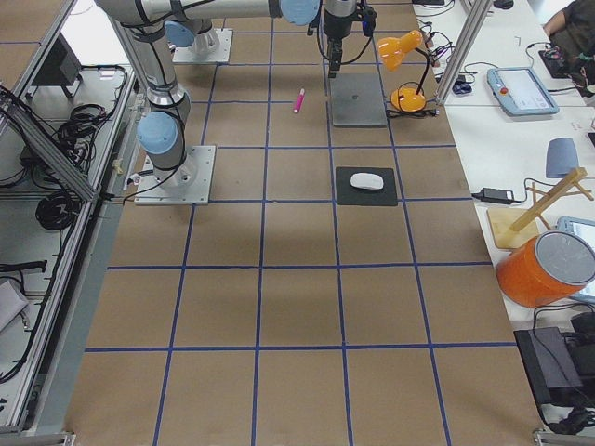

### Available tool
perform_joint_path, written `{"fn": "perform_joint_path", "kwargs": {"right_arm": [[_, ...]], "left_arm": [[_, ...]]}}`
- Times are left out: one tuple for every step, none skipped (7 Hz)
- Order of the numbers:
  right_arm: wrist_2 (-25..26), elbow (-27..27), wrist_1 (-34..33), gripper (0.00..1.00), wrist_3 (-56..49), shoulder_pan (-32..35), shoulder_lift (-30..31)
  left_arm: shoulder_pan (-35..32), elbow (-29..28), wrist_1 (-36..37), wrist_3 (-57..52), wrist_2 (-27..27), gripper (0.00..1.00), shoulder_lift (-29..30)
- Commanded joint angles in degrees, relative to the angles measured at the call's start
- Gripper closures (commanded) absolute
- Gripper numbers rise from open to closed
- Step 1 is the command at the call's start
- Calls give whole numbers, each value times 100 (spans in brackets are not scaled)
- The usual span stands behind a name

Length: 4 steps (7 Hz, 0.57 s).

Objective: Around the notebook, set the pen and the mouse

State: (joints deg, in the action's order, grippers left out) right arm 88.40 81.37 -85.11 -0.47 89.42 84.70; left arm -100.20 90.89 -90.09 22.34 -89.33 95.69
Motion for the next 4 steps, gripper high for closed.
{"fn": "perform_joint_path", "kwargs": {"right_arm": [[293,-34,-6,0,56,199,-14],[240,-77,-6,0,239,216,3],[248,-217,11,0,206,217,-84],[240,-218,11,0,188,199,-154]], "left_arm": [[640,-510,-483,-1728,12,0,-471],[703,-485,-474,-1768,47,0,-533],[730,-415,-457,-1777,39,0,-568],[791,-423,-395,-1768,73,0,-560]]}}
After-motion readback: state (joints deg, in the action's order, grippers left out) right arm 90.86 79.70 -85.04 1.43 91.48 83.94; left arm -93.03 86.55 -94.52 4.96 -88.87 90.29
